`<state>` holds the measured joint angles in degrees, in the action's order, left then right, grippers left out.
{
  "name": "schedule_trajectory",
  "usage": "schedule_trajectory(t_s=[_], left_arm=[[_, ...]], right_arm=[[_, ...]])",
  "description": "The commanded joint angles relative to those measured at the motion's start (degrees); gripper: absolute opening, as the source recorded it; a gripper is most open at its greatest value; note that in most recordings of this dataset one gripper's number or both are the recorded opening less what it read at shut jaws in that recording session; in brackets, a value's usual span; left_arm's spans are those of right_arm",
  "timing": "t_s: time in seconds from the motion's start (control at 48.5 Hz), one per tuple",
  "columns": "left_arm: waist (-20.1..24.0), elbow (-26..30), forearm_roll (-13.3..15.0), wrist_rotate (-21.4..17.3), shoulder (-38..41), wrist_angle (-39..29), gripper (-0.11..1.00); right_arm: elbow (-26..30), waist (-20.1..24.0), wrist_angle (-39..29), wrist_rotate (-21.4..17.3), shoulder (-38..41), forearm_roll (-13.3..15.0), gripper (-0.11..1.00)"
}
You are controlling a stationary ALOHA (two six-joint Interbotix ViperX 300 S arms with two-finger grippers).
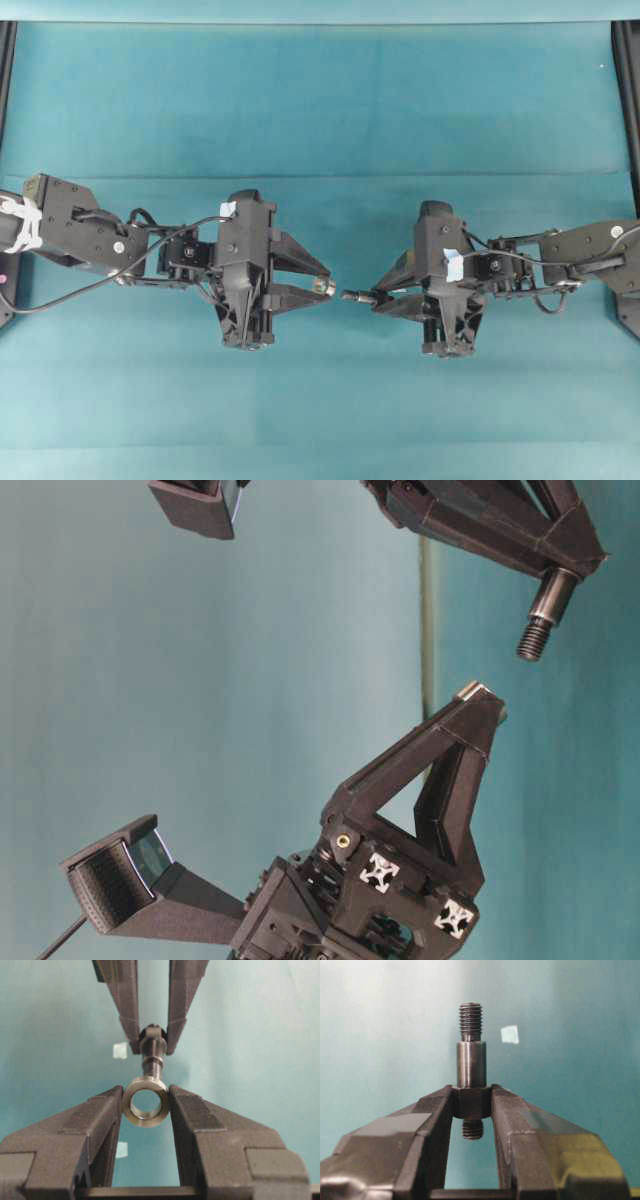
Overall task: Insert the washer onto the shaft with both hands.
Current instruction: 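Move the shaft tip toward the washer hole, aligning them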
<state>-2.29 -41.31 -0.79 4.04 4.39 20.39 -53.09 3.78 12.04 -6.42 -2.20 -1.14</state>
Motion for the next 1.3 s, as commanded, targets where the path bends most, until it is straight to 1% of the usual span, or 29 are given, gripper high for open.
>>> schedule_trajectory(t_s=[0.0, 0.413, 0.764, 1.279], left_arm=[[-0.3, 1.1, -0.2, 0.1, -0.4, 0.5, 0.36], [-0.4, 2.0, -0.1, 0.1, 0.5, 0.6, 0.36], [-0.4, 2.3, -0.2, 0.1, 0.6, 0.6, 0.36], [-0.6, 3.2, -0.2, 0.1, 1.8, 1.7, 0.36]], right_arm=[[0.5, -0.1, 1.3, 0.0, -0.4, 0.1, 0.00], [0.6, -0.4, 2.9, 0.0, -0.4, 0.0, 0.00], [0.6, -0.8, 5.5, -0.1, -0.4, -0.1, 0.00], [0.8, -0.8, 6.1, -0.1, -0.4, -0.1, 0.00]])
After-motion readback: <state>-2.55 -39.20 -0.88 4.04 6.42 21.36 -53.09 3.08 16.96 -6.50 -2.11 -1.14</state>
